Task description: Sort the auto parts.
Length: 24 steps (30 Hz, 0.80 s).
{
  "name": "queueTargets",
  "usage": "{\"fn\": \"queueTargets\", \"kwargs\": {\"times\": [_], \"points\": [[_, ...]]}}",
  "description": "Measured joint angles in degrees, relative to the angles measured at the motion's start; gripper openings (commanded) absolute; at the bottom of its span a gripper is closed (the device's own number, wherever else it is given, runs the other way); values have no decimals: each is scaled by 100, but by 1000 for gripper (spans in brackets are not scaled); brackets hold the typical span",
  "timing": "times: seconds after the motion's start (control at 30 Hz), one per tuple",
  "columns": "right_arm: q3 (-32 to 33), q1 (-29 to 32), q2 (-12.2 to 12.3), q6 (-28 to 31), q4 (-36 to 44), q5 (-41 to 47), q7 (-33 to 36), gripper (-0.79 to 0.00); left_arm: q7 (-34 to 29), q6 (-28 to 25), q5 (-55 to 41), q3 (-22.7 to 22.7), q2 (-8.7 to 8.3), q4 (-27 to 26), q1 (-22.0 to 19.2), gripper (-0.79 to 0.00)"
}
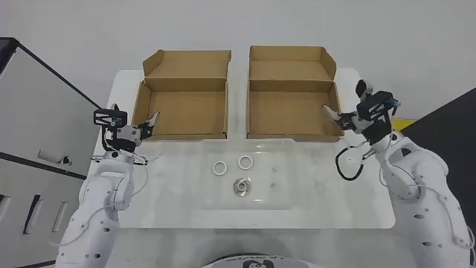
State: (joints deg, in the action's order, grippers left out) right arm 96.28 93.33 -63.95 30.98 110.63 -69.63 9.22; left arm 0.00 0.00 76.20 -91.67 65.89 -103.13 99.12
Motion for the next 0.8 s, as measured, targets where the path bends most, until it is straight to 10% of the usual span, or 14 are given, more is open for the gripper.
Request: {"fn": "queueTargets", "kwargs": {"times": [0.43,0.8], "points": [[-402,-784,220,2534,421,-443,1235,0,0,0,0,0,0,0,0,0],[-1372,-1700,540,2702,626,-279,1880,0,0,0,0,0,0,0,0,0]]}}
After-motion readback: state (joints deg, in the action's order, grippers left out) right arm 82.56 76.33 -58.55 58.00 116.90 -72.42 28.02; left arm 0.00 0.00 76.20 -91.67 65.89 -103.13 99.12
